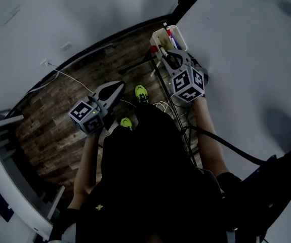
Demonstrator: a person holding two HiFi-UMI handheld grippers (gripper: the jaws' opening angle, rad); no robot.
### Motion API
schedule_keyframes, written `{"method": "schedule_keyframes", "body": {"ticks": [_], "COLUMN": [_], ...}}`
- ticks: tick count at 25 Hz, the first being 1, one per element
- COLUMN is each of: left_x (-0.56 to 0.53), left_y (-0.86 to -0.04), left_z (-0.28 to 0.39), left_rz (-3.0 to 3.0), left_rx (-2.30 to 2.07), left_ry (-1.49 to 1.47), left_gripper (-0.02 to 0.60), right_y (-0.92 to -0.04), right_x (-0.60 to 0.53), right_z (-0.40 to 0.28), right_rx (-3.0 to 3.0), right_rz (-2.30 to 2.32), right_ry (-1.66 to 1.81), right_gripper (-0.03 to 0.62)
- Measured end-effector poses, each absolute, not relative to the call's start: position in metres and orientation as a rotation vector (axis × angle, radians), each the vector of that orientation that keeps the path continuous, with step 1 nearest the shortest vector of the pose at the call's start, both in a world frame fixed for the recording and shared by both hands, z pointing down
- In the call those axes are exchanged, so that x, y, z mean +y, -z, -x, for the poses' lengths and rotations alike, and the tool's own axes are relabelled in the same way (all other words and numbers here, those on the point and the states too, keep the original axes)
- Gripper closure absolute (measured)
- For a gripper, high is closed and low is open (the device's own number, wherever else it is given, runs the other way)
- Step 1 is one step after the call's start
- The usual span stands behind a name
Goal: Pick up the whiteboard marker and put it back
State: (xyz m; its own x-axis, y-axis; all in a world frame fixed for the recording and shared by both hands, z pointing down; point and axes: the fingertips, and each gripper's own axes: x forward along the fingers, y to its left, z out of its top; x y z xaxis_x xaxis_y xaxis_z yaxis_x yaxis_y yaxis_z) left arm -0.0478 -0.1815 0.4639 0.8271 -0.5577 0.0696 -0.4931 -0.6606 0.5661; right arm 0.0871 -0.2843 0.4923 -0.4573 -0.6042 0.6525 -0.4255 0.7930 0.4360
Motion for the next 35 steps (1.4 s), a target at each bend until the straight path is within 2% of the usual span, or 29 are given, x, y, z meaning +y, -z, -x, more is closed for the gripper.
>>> {"method": "schedule_keyframes", "body": {"ticks": [35], "left_x": [-0.164], "left_y": [-0.438], "left_z": [0.044], "left_rz": [-2.544], "left_rx": [-0.712], "left_ry": [0.161], "left_gripper": [0.563], "right_y": [-0.382], "right_x": [-0.243], "right_z": [-0.079], "right_rx": [-2.215], "right_rz": [-0.991], "right_ry": [0.359], "right_gripper": [0.5]}}
